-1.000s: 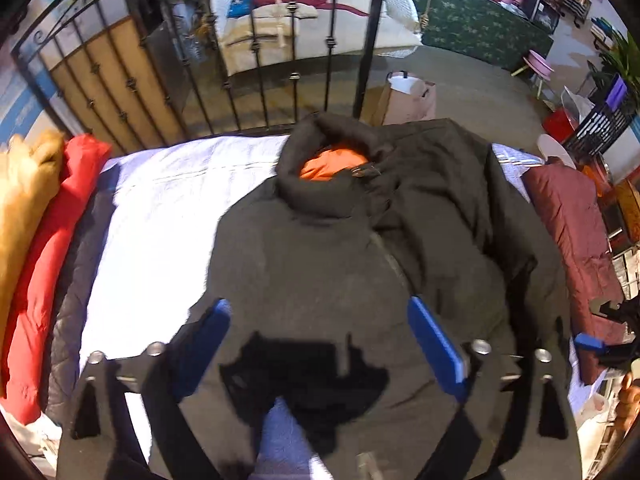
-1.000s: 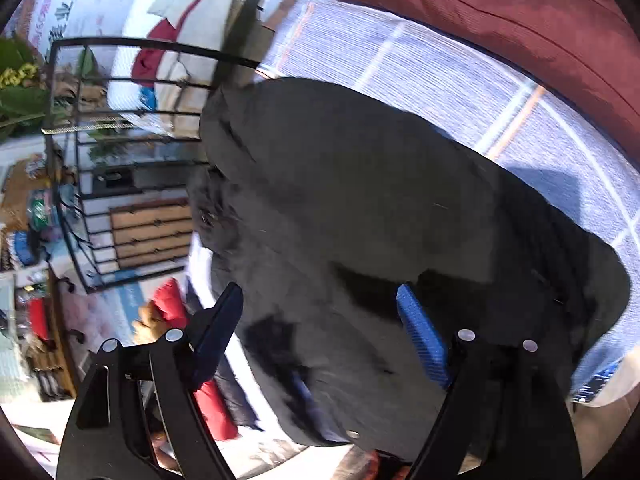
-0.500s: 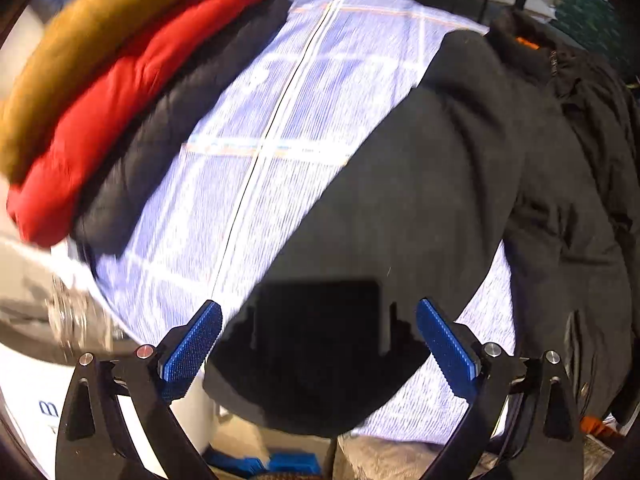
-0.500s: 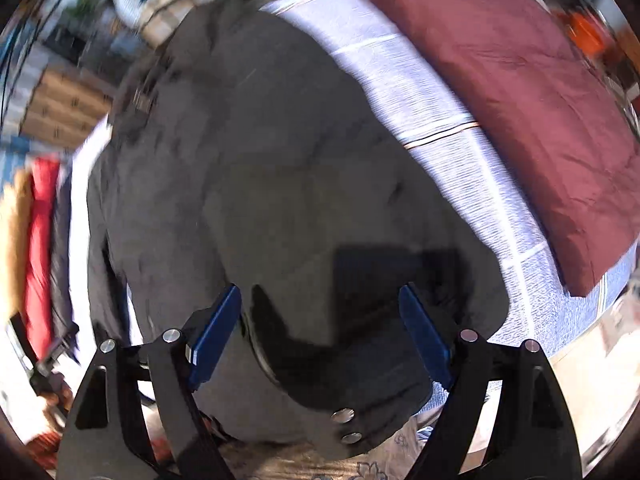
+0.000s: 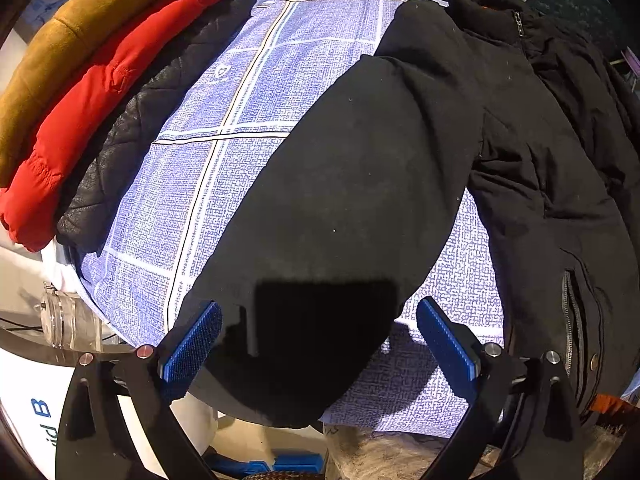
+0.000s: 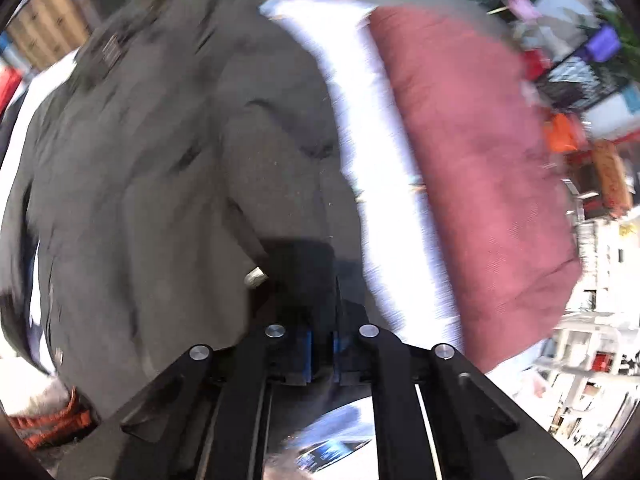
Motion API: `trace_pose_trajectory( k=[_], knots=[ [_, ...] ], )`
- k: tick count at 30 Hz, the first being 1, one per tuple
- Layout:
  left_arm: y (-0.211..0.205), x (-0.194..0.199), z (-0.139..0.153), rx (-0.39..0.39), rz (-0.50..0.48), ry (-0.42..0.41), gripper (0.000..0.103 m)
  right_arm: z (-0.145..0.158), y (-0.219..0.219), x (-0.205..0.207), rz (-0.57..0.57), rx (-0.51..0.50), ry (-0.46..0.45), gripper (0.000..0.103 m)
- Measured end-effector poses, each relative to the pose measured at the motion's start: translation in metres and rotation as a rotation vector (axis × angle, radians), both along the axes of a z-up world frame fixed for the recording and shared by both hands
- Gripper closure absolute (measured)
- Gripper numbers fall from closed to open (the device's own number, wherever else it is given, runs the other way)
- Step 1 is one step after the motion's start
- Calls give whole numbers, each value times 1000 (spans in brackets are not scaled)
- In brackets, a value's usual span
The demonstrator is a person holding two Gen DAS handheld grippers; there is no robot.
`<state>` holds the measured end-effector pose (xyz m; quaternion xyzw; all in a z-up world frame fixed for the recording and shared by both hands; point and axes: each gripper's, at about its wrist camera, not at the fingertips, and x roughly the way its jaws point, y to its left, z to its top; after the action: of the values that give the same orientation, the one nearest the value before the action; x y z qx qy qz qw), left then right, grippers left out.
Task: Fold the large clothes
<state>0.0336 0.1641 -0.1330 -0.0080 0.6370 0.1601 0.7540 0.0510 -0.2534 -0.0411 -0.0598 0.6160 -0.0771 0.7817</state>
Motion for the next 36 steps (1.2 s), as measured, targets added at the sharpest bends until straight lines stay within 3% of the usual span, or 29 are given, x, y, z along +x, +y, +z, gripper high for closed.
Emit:
trace_pose_trajectory(
  k=[4,7,9,10,11,12,15,20,25,28,30,33,35,36],
  knots=[
    [-6,-2,-4,38,-29,13,7,60,-55,51,8,-185,-138,98],
    [-6,-3,-4,59,-33,20,7,82,-86,92,-7,-249,-195,97],
    [-4,-4,-5,69,-32,24,7,93,-117,122,-78,-297,-248,88],
    [-4,-5,-5,71,-31,25,7,93,-129,132,-125,-322,-250,54],
    [-3,-6,-4,71,-32,26,7,94,-143,143,-192,-325,-251,10],
    [-2,-7,-3,75,-31,27,7,95,-151,148,-226,-276,-265,5],
    [2,-11,-4,80,-15,29,7,96,-153,145,-297,-116,-304,5],
    [3,-15,-14,80,-12,38,7,53,-89,113,-171,30,-206,5],
    [-15,-8,-32,216,-128,36,7,-2,-16,67,-64,133,-75,5],
    [-17,-2,-47,255,-159,60,9,-31,14,39,-53,194,13,5],
    [-13,3,-52,234,-154,67,15,-43,23,27,-63,207,46,5],
    [-9,6,-51,204,-147,55,36,-48,25,21,-77,214,65,5],
    [-5,9,-50,199,-132,49,63,-48,23,18,-89,204,59,5],
    [-2,10,-48,198,-119,42,68,-48,22,13,-99,198,55,5]
  ],
)
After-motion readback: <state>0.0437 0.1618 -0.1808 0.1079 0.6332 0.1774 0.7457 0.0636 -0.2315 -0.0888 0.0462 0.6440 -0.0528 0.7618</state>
